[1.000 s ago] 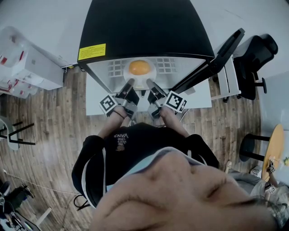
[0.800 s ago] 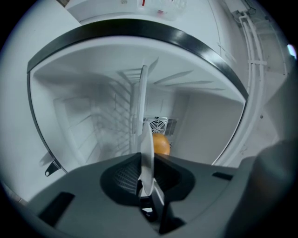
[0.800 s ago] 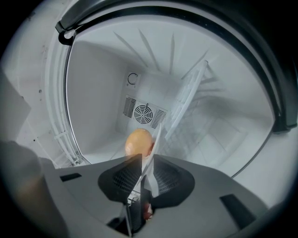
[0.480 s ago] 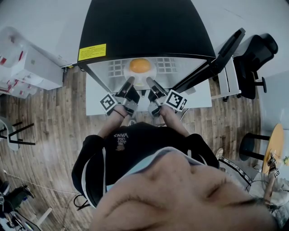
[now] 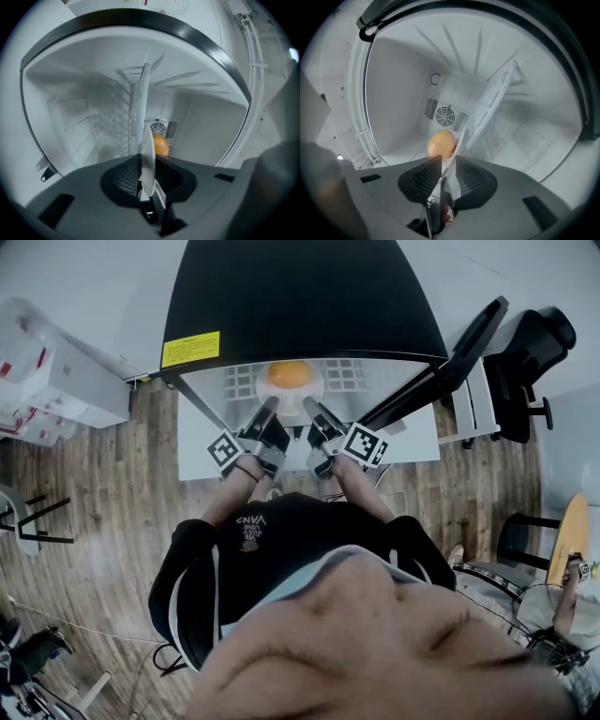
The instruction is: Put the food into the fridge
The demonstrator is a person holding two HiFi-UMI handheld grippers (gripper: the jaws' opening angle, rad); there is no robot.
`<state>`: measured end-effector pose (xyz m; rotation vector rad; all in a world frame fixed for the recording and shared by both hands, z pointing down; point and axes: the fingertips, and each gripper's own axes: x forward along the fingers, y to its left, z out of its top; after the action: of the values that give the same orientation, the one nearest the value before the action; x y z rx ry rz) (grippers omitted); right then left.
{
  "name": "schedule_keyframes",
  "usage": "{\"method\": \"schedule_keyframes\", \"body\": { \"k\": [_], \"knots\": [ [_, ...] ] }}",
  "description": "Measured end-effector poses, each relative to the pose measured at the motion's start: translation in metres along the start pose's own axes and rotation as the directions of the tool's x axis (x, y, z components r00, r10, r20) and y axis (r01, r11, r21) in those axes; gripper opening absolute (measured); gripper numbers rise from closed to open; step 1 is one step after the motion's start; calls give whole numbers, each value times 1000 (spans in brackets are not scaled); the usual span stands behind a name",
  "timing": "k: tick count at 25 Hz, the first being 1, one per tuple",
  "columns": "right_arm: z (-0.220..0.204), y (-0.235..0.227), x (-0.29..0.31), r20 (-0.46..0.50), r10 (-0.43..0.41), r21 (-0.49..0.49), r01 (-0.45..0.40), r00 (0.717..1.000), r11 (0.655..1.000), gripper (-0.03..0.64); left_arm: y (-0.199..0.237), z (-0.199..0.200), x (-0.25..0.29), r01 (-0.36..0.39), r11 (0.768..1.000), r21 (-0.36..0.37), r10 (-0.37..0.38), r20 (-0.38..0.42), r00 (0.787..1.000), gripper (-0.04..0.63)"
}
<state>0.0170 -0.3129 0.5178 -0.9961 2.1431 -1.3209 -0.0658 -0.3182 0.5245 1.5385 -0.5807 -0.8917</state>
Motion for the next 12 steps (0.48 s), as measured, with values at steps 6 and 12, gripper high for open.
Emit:
{"method": "schedule_keyframes", "body": {
  "k": [6, 12],
  "knots": [
    [3, -2, 2, 6, -9, -1, 10, 1000, 1000, 80, 1, 2, 4, -1, 1000, 4, 1, -2, 1000, 54],
    [4, -3, 3, 9, -1, -11, 1, 1000, 1000, 81, 3, 2, 5, 0, 1000, 4, 0, -4, 1000, 55]
  ]
}}
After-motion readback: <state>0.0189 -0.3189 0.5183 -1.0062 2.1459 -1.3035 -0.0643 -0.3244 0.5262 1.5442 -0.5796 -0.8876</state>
